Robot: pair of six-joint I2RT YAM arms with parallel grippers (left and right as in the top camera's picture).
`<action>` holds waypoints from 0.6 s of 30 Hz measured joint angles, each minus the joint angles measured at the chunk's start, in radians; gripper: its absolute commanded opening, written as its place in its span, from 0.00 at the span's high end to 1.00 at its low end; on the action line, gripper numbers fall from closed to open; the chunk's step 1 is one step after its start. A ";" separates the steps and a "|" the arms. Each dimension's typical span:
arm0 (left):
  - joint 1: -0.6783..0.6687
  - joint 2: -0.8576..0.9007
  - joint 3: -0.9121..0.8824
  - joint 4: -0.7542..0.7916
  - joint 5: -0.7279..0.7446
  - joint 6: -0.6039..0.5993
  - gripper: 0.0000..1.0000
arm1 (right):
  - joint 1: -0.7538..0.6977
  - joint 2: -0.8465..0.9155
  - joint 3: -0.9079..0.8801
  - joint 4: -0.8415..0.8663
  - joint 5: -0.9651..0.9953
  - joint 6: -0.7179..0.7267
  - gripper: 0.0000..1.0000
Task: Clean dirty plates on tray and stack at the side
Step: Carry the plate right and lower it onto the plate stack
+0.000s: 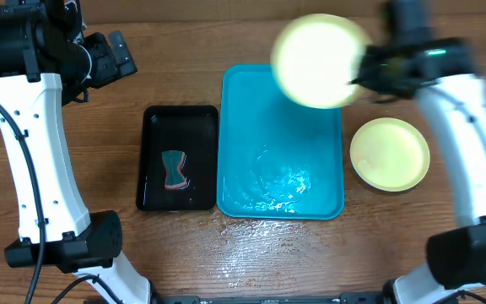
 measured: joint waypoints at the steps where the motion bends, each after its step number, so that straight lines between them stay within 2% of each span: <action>1: 0.000 0.000 0.000 0.000 0.000 0.000 0.00 | -0.059 0.000 -0.007 -0.029 -0.006 0.000 0.96; 4: 0.000 0.000 0.000 0.000 0.000 0.002 0.00 | -0.204 0.000 -0.077 -0.091 -0.026 0.004 0.96; 9: 0.000 0.000 0.000 0.000 0.001 0.002 0.00 | -0.373 0.006 -0.306 -0.050 -0.048 0.005 0.96; 16: 0.000 0.000 0.000 0.000 0.003 0.003 0.00 | -0.438 0.014 -0.549 0.073 -0.085 0.005 0.96; 18: 0.000 0.000 0.000 0.000 0.003 0.003 0.00 | -0.435 0.014 -0.565 0.073 -0.091 0.005 0.92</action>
